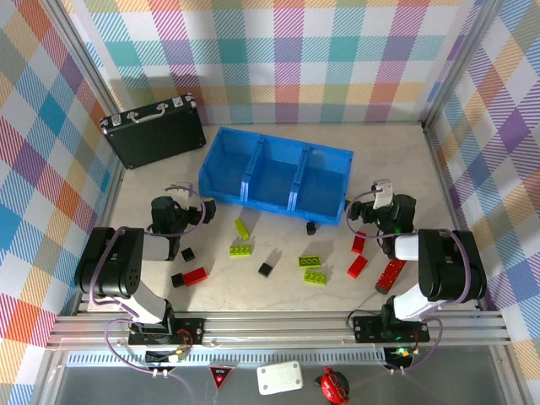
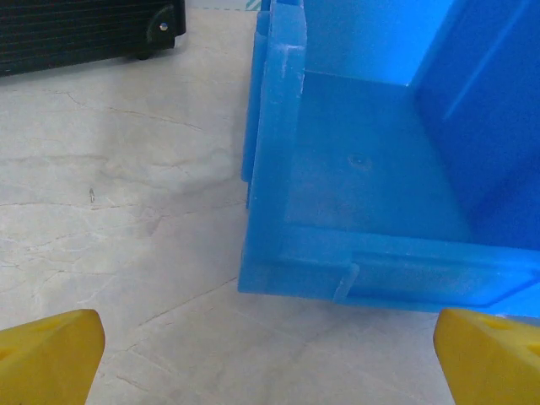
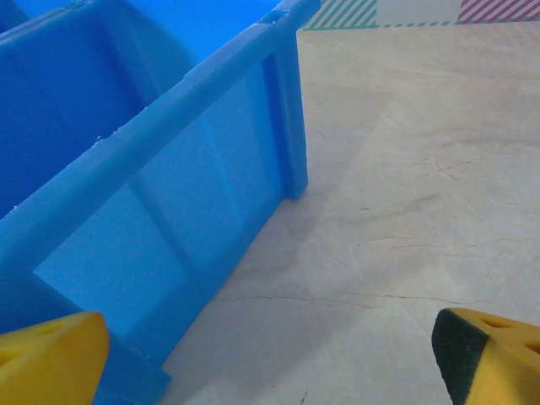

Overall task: Sort the legos into containers by color
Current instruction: Rotate the container at the top-center of the table.

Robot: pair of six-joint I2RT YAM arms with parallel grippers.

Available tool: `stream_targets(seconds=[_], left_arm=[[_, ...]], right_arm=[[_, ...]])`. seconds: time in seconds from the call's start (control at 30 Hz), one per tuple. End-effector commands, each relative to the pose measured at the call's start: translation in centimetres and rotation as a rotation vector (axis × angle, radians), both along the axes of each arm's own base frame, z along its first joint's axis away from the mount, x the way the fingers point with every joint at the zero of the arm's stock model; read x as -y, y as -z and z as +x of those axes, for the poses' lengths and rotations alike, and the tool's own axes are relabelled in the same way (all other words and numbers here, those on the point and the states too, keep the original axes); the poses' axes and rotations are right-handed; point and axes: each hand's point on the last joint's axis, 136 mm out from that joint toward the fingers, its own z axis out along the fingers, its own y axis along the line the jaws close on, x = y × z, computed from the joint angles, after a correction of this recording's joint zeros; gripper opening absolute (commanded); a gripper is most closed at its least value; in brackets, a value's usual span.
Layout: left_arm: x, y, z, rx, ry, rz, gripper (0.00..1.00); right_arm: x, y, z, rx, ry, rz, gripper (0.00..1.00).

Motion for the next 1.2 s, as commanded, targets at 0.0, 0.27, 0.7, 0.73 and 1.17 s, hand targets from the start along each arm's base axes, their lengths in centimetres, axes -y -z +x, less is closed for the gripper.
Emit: stream_targets(seconds=[0.0,0.27,0.7,0.73,1.17], left_arm=[[0.3,-0.5,-0.1,0.032,0.031,0.005,1.0],[0.2,-0.6,-0.1,0.033,0.029,0.006,1.0],[0.3,-0.6,-0.1,0.033,0.029,0.005,1.0],[0.2,-0.6,-0.1,0.033,0.029,0.005,1.0],[0.0,-0.6,0.0,0.032,0.024,-0.006,1.0]], right_arm=[[-0.9,-1.1,0.2,0.039,-0.055,0.005,0.99],[-0.8,-1.1,0.2,0.042,-0.054,0.004,0.99],[-0.8,-1.1,0.2,0.04,-0.049,0.004,0.99],[-0.2,-0.9,0.5,0.031,-0.012,0.003,0.99],[0.9,-0.8,0.9,0.016,0.064,-0.001,0.99]])
